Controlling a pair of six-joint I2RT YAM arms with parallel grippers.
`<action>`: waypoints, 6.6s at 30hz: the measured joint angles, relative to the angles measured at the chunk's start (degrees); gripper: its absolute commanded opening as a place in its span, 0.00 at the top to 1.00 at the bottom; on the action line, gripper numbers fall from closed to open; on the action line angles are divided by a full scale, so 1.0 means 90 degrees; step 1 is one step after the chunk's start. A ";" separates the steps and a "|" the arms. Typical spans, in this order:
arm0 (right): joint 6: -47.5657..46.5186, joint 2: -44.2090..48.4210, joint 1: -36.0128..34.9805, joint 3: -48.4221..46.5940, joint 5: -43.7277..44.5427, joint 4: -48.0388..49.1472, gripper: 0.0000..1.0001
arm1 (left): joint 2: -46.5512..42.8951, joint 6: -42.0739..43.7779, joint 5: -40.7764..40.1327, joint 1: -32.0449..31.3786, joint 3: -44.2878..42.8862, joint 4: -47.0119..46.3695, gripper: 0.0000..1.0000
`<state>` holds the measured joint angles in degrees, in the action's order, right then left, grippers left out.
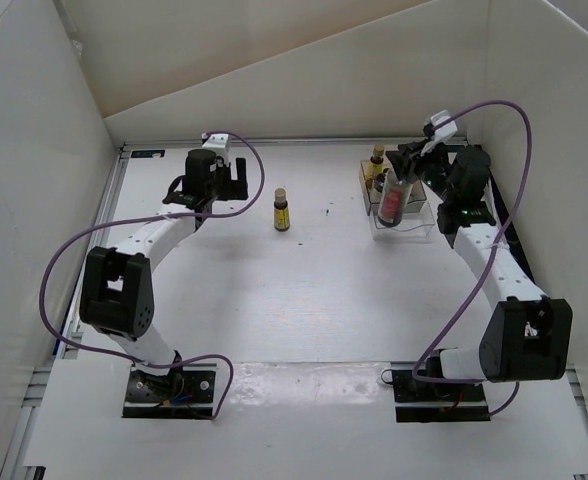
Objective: Organize the condiment bottles
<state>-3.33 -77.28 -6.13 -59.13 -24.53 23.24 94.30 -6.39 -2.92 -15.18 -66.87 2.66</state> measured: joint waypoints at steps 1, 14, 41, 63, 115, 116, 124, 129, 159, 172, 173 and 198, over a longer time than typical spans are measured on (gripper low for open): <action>0.0005 0.0002 0.0041 0.0022 0.0007 -0.0002 1.00 | 0.0019 0.0007 0.0000 -0.0007 -0.0029 0.0000 0.00; 0.0163 0.0005 0.0578 0.0216 0.0092 0.0440 1.00 | 0.0274 0.0041 -0.0002 -0.0068 -0.0248 0.0066 0.00; 0.0546 -0.1013 0.0799 0.0758 -0.0039 0.1783 1.00 | 0.0709 0.0102 -0.0005 -0.0078 -0.0517 0.0138 0.00; 0.0568 -0.1219 0.0250 0.0935 -0.0194 0.1965 0.56 | 0.0799 0.0092 -0.0005 -0.0044 -0.0522 0.0138 0.00; -0.0612 -0.1098 -0.2431 -0.0066 -0.0342 0.1576 0.10 | 0.0648 0.0036 -0.0002 0.0012 -0.0284 0.0095 0.00; -0.0588 -0.1260 -0.2480 -0.0066 -0.0347 0.1569 0.10 | 0.0617 0.0036 -0.0002 0.0032 -0.0257 0.0083 0.00; -0.0432 -0.2399 -0.2737 -0.0340 -0.0372 0.1406 0.10 | 0.0500 -0.0019 0.0000 0.0199 -0.0153 -0.0022 0.00; -0.0359 -0.3087 -0.2841 -0.0981 -0.0408 0.1275 0.10 | 0.0498 -0.0073 0.0024 0.0304 -0.0107 -0.0063 0.00; -0.0304 -0.4784 -0.2987 -0.2594 -0.0466 0.0566 0.11 | 0.0495 -0.0231 0.0192 0.0590 0.0000 -0.0155 0.00; -0.0061 -0.5005 -0.2965 -0.2674 -0.0508 0.0571 0.34 | 0.0495 -0.0253 0.0223 0.0634 0.0000 -0.0155 0.00; -0.0046 -0.5008 -0.2960 -0.2674 -0.0512 0.0571 0.40 | 0.0495 -0.0253 0.0223 0.0634 0.0000 -0.0155 0.00; -0.0267 -0.3723 -0.2888 -0.1982 -0.0527 0.0085 1.00 | 0.0476 -0.0287 0.0226 0.0627 0.0000 -0.0151 0.00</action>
<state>-5.74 -110.78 -32.12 -76.97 -29.28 24.01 98.59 -8.97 -0.89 -9.54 -66.87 1.30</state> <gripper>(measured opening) 0.383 0.992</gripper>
